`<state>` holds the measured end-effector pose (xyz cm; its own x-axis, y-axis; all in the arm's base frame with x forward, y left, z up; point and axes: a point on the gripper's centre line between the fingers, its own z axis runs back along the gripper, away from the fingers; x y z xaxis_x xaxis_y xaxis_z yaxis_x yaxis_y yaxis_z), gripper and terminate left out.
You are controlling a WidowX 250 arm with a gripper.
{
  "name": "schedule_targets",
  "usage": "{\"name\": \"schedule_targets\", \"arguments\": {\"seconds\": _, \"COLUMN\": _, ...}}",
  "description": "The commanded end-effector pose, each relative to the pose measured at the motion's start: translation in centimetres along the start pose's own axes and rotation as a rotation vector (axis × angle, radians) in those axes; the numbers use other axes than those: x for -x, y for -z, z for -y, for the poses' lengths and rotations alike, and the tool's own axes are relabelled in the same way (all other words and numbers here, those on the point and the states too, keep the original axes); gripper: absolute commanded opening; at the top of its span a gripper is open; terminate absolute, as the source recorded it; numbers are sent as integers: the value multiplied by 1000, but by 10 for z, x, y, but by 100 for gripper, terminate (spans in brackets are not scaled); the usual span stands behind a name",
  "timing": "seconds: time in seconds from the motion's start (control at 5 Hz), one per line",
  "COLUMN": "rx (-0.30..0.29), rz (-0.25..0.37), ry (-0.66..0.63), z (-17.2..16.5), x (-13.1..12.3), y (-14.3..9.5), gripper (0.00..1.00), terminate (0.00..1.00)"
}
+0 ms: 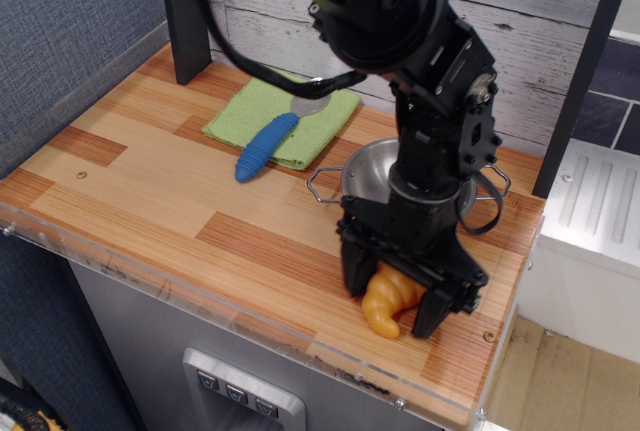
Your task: Move the croissant to the left of the blue spoon
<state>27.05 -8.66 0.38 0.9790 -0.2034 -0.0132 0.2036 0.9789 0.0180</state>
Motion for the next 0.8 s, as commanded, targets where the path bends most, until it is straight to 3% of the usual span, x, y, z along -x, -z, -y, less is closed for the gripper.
{"name": "schedule_targets", "arguments": {"seconds": 0.0, "rx": -11, "rz": 30, "ry": 21, "z": -1, "x": -7, "y": -4, "gripper": 0, "terminate": 0}}
{"name": "schedule_targets", "arguments": {"seconds": 0.2, "rx": -1, "rz": 35, "ry": 56, "z": -1, "x": -9, "y": -16, "gripper": 0, "terminate": 0}}
{"name": "schedule_targets", "arguments": {"seconds": 0.4, "rx": 15, "rz": 124, "ry": 68, "z": -16, "x": -6, "y": -66, "gripper": 0, "terminate": 0}}
{"name": "schedule_targets", "arguments": {"seconds": 0.6, "rx": 72, "rz": 214, "ry": -16, "z": -53, "x": -4, "y": -112, "gripper": 0, "terminate": 0}}
